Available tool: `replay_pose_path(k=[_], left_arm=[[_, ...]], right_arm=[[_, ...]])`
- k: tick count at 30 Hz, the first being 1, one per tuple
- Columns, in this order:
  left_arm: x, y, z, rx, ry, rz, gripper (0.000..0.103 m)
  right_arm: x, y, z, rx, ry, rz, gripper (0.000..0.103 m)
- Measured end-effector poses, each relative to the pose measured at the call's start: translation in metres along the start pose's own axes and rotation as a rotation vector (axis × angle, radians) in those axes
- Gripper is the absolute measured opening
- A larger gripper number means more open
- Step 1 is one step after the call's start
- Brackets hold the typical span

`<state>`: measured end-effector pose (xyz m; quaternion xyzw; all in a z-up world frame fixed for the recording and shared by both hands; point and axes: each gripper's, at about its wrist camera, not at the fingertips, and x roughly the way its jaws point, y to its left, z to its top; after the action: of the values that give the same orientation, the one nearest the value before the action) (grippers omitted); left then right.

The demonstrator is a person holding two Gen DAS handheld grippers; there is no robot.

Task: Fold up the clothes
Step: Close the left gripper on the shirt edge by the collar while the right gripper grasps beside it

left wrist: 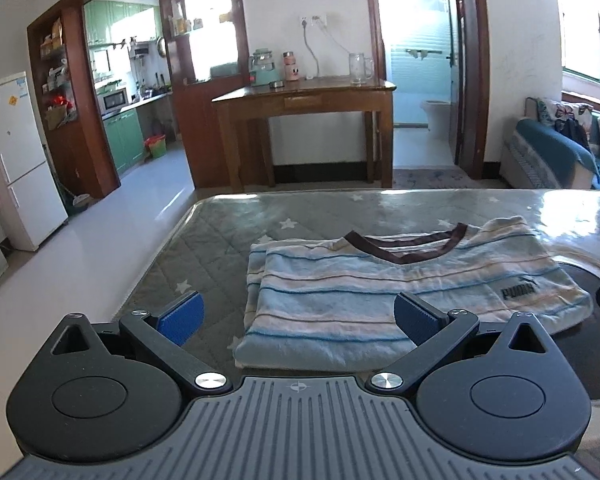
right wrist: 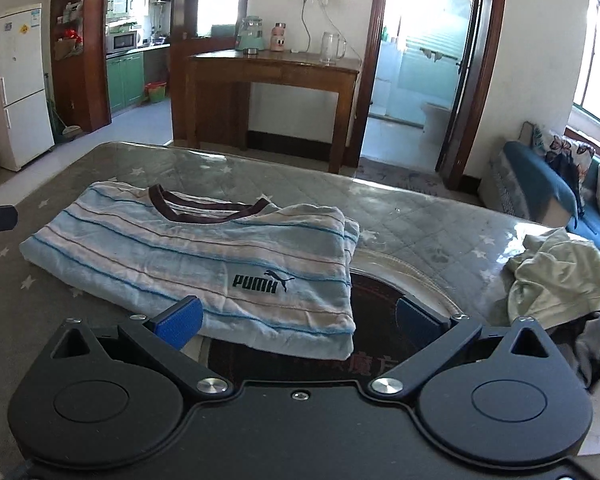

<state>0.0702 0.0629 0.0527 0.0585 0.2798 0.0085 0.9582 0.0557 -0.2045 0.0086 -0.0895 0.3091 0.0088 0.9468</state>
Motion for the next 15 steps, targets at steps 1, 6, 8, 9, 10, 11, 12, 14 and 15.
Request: replay_pose_path(k=[1,6,8,9,10,11,12,14,15], left_arm=[[0.007,0.001,0.002,-0.003,0.007,0.005,0.103],[0.042,0.004,0.012,-0.011,0.039,0.031,0.1],[0.055,0.002,0.018,-0.004,0.048,0.038,0.099],[0.061,0.001,0.021,0.002,0.051,0.046,0.098],[0.068,0.0,0.024,0.007,0.054,0.052,0.097],[0.074,-0.001,0.026,0.011,0.059,0.055,0.095],[0.081,-0.002,0.029,0.015,0.065,0.055,0.093],[0.093,-0.003,0.034,0.021,0.074,0.06,0.093],[0.099,-0.004,0.036,0.025,0.074,0.065,0.092]], right_arm=[[0.006,-0.001,0.001,0.004,0.003,0.002,0.103],[0.037,-0.007,0.008,0.022,0.013,0.012,0.103],[0.05,-0.008,0.011,0.024,0.015,0.013,0.103],[0.056,-0.008,0.012,0.025,0.017,0.014,0.103],[0.063,-0.009,0.014,0.026,0.018,0.014,0.103],[0.07,-0.009,0.015,0.026,0.019,0.014,0.103],[0.074,-0.013,0.016,0.029,0.025,0.017,0.103],[0.08,-0.029,0.018,0.043,0.041,0.024,0.103],[0.085,-0.031,0.02,0.047,0.043,0.025,0.099]])
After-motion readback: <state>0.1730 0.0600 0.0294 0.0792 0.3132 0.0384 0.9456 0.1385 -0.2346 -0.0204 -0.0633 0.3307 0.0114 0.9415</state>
